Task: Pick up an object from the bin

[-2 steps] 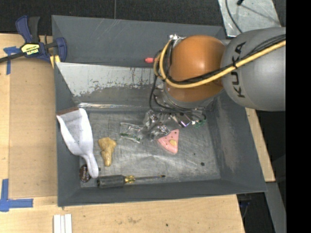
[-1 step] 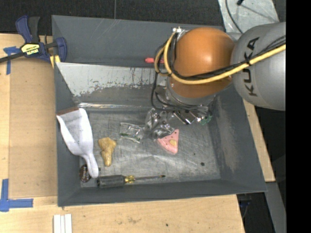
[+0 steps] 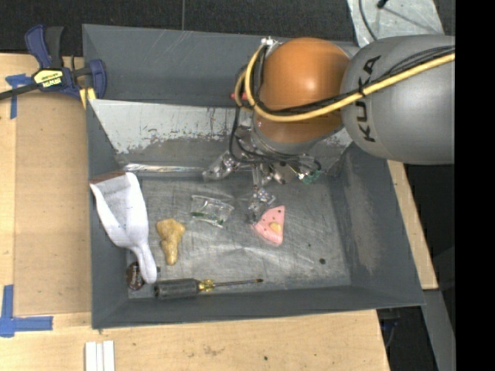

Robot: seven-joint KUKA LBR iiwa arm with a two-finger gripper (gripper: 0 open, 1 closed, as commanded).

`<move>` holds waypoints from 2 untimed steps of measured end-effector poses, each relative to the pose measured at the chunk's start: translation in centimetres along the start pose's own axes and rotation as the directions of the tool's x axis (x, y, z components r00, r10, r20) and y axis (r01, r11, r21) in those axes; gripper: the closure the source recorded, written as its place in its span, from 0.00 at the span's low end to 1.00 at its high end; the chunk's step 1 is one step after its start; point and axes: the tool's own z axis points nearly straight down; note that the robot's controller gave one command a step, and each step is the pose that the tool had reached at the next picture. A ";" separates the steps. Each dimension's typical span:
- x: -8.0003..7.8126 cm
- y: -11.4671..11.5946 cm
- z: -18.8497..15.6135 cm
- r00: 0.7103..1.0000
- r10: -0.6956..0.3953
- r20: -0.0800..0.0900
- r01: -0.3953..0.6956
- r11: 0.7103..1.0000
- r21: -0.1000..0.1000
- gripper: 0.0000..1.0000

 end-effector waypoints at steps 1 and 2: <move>-0.2 -0.1 0.6 1.000 -0.002 -0.002 0.002 1.000 -0.002 0.00; -2.7 0.9 8.6 0.981 -0.194 -0.003 0.194 0.981 0.003 1.00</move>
Offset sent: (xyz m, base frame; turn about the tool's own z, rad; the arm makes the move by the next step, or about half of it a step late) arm 0.0108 0.0262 -0.0944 -0.2000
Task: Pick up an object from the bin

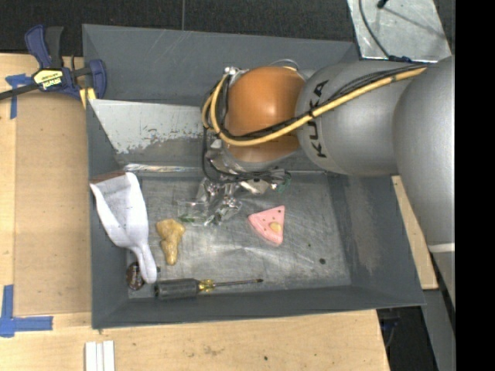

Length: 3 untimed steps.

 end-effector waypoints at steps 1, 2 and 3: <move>0.0 0.0 0.0 1.000 0.001 0.000 -0.001 1.000 0.000 1.00; 0.6 0.0 -2.4 0.998 0.064 0.000 -0.064 0.998 -0.007 1.00; -0.1 2.2 -5.2 0.986 0.165 0.002 -0.165 0.986 -0.003 1.00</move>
Offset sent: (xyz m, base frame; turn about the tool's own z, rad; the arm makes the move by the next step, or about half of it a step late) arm -0.0021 -0.0152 0.0732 0.1575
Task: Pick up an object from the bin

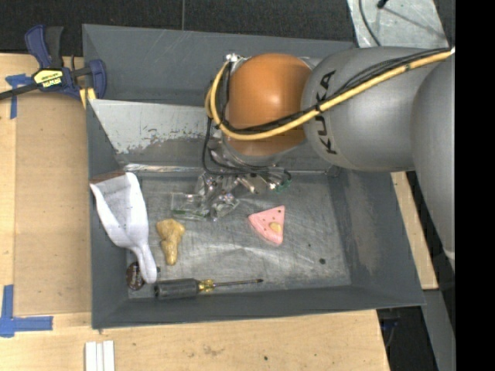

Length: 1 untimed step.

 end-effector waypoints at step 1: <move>0.1 -2.2 -3.5 1.000 0.001 0.000 -0.001 1.000 -0.003 1.00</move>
Offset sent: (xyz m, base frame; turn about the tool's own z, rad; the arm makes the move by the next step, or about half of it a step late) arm 0.0027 -0.0106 0.0380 0.0161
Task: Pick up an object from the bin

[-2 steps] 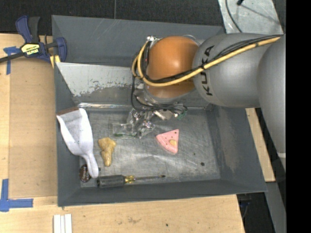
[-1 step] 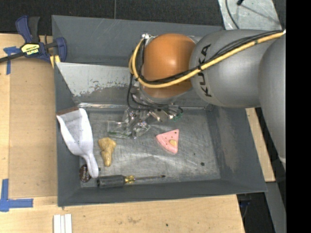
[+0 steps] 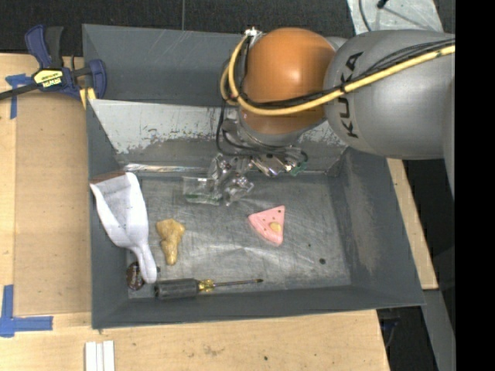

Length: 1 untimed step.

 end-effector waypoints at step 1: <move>1.0 -1.7 -1.9 1.000 0.010 0.002 -0.010 1.000 0.005 1.00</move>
Offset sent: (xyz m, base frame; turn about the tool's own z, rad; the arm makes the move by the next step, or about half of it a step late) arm -0.0078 -0.0013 0.1465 -0.0629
